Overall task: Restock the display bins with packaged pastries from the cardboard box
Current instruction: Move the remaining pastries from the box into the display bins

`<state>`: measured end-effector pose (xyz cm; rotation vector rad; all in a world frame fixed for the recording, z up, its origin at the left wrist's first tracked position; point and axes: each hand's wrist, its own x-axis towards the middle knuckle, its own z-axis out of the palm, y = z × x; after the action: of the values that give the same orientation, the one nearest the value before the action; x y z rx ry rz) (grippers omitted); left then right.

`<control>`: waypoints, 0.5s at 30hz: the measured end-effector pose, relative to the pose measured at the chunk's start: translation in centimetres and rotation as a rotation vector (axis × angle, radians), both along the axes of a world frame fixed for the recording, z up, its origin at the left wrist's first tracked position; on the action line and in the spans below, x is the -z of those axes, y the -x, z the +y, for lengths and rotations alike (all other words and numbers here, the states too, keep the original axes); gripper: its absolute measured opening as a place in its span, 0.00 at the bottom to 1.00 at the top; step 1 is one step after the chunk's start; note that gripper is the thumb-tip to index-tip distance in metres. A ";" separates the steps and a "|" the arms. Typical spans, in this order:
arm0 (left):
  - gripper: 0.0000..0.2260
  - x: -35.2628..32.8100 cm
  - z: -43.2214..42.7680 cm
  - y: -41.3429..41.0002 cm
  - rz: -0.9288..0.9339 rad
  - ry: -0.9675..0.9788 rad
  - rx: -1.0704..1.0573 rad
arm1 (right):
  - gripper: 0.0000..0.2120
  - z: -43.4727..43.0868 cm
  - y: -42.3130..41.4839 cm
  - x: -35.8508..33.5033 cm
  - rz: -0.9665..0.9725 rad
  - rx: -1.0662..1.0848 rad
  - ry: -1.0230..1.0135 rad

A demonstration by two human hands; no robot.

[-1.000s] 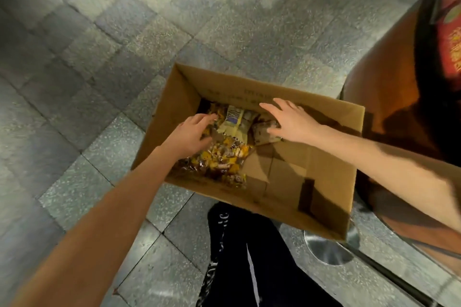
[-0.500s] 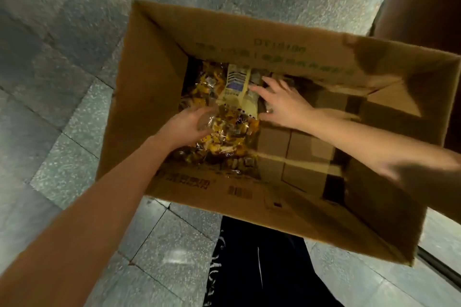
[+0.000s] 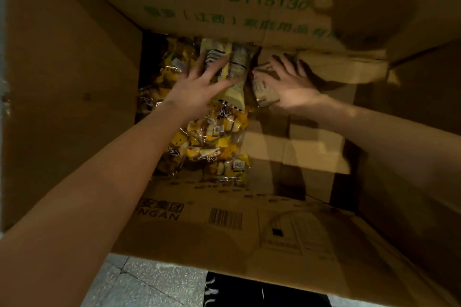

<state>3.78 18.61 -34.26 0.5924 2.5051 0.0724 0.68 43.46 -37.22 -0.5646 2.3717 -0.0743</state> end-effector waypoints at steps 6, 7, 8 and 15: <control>0.41 1.3 1.3 1.9 -0.019 0.060 0.015 | 0.48 0.8 1.2 0.8 -0.014 -0.011 0.006; 0.41 1.3 1.6 1.8 -0.016 0.077 0.026 | 0.48 0.8 1.1 0.8 -0.042 0.010 0.005; 0.40 1.3 1.9 1.6 -0.005 0.094 0.043 | 0.47 0.9 0.9 0.7 -0.065 0.023 -0.007; 0.36 1.6 2.9 1.4 0.010 -0.062 -0.082 | 0.47 2.3 -0.2 0.7 0.010 0.006 -0.093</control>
<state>2.34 21.47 -35.89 0.5166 2.5446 0.1793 0.87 45.75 -37.94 -0.5145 2.3726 0.0354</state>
